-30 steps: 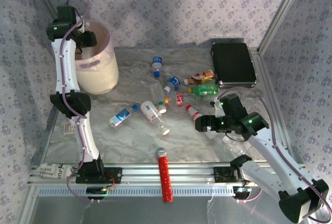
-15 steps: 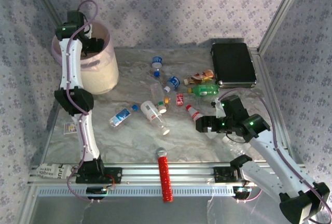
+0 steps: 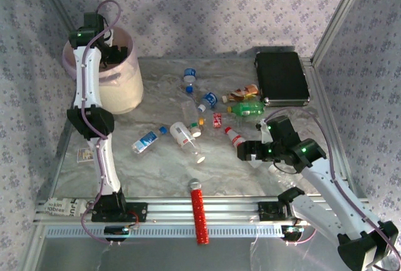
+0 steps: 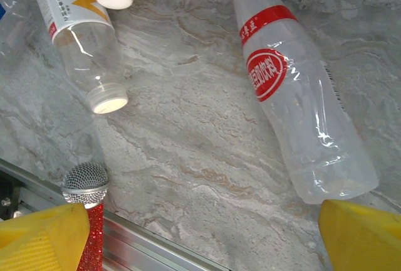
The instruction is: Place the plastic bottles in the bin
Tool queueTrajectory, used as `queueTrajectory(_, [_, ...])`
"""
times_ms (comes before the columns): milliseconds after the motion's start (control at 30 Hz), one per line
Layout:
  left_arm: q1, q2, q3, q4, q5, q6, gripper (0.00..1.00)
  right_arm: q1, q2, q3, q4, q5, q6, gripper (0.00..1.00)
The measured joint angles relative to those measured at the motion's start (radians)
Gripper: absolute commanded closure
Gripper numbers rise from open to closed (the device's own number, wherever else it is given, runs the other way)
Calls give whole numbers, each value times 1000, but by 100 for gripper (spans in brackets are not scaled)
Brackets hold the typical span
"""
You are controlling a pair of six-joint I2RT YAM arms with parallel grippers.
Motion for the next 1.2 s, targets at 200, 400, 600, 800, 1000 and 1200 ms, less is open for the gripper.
queueTrajectory(200, [-2, -74, 0, -3, -16, 0, 0, 0, 0, -1, -21, 63, -12, 3])
queueTrajectory(400, [-63, -224, -1, -3, -39, 10, 0, 0, 35, -4, -26, 195, -24, 3])
queueTrajectory(600, [-131, -336, 0, -5, -55, 19, 0, 0, 116, -4, -19, 247, -27, 3])
queueTrajectory(800, [-197, -402, -19, -39, -63, 18, 0, 19, 232, -29, 54, 246, -38, 2])
queueTrajectory(1000, [-353, -528, -201, -42, -88, 13, 0, 19, 313, -58, 132, 244, -42, 2])
queueTrajectory(1200, [-394, -822, -711, 158, -27, -52, 0, 20, 396, -58, 186, 243, -53, 3])
